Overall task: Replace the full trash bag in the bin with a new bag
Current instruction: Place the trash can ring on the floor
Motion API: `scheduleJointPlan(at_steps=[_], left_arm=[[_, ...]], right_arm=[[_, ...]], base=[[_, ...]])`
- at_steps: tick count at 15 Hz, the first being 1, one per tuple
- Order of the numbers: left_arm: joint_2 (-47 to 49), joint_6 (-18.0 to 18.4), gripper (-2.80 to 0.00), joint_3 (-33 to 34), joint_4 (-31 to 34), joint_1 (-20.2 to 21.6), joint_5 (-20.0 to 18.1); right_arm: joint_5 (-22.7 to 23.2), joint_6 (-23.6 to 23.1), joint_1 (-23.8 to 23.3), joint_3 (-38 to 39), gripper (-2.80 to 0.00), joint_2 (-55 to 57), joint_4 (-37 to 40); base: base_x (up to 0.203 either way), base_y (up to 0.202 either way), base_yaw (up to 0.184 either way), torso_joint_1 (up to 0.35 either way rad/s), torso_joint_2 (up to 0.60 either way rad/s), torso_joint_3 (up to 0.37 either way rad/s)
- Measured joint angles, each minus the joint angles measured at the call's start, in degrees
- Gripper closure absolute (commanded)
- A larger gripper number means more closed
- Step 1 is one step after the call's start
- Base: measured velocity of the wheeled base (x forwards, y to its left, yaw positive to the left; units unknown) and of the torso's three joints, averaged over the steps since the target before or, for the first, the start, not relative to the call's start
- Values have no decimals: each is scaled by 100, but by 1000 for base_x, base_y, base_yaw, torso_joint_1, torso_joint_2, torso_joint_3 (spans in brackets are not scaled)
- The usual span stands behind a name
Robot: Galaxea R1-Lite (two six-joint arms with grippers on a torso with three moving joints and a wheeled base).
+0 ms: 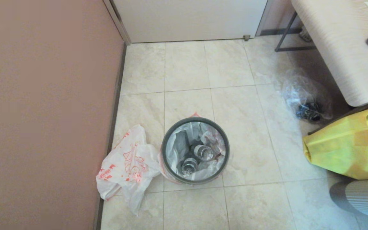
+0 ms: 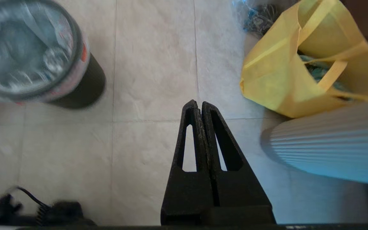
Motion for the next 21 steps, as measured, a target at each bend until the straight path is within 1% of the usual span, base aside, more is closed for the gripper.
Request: scheduleJointPlan(at_steps=[2,5,7,10,14,16,18,21], left_arm=[[0,0,0,0,0,0,1],[0,-2,0,0,0,0,2],[0,0,0,0,0,0,2],[0,0,0,0,1,0,2],[0,0,0,0,0,0,7],[0,2,0,0,-1,0,2],[0,0,0,0,0,0,5],[0,1,0,0,0,0,2]], right_arm=[[16,-259,17,-396,0,726,38],[24,-281,164,-1019,0,1964,18],[18,-93,488,-1512,0,2799,18],[-1,380,1040,-2330,0,4182,-1],[-14,947,1496,-3640,0,6290,-6],[-51,1057,1708,-4462,0,7336,45],[-271,1117,1964,-5362,0,8235,257],[-581,1148,2284,-6419,0,9229,754]], base=[[0,0,0,0,0,0],[0,0,0,0,0,0],[0,0,0,0,0,0],[0,0,0,0,0,0],[0,0,0,0,0,0],[0,0,0,0,0,0],[0,0,0,0,0,0],[0,0,0,0,0,0]])
